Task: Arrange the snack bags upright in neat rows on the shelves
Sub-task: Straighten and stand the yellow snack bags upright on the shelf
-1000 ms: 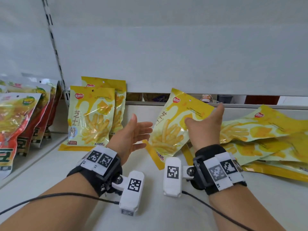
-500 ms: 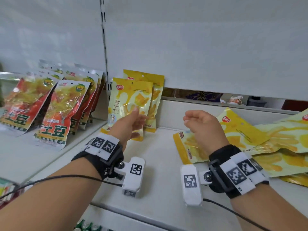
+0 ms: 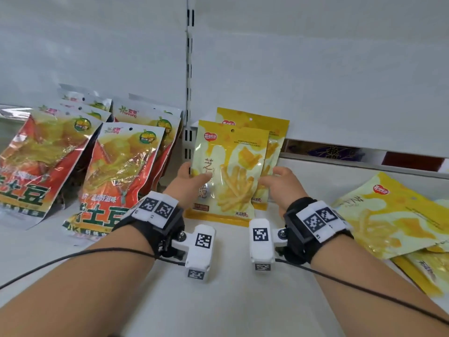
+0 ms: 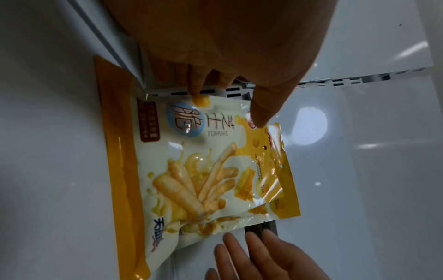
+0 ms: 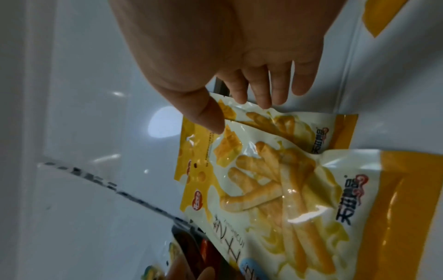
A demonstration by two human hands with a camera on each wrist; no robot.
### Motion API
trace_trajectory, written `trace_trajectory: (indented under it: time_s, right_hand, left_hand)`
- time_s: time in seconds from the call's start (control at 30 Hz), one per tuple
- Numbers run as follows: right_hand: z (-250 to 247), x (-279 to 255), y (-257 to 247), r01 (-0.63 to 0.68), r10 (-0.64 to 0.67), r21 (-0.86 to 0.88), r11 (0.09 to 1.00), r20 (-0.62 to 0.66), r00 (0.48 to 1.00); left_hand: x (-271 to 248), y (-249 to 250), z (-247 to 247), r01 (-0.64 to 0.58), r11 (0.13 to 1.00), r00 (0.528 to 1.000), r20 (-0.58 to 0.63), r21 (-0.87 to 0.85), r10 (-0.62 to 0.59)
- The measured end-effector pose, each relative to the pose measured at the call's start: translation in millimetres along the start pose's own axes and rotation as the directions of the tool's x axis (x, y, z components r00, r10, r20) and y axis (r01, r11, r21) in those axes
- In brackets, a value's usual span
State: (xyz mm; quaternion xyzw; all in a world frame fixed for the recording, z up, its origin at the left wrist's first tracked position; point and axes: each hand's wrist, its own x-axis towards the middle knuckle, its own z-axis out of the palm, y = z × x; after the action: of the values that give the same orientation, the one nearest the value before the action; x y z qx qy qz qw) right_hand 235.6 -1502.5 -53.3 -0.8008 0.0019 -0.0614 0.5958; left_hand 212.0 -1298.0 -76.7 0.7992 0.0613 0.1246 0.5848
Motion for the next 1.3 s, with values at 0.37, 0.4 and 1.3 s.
trace_trajectory:
  time_s: [0.37, 0.4, 1.3]
  right_hand:
    - [-0.1, -11.3, -1.8, 0.173, -0.135, 0.269, 0.947, -0.156, 0.978]
    - [-2.0, -12.2, -2.6, 0.175, -0.138, 0.292, 0.940, -0.144, 0.980]
    - [1.6, -35.7, 16.1, 0.068, -0.070, 0.452, 0.890, -0.011, 0.997]
  left_hand:
    - [16.5, 4.4, 5.1, -0.027, 0.884, 0.996, 0.063, -0.466, 0.063]
    - [16.6, 6.3, 4.5, -0.040, 0.861, 0.995, 0.063, -0.507, 0.084]
    - [5.7, -13.9, 4.2, 0.072, 0.788, 0.975, 0.209, -0.611, 0.073]
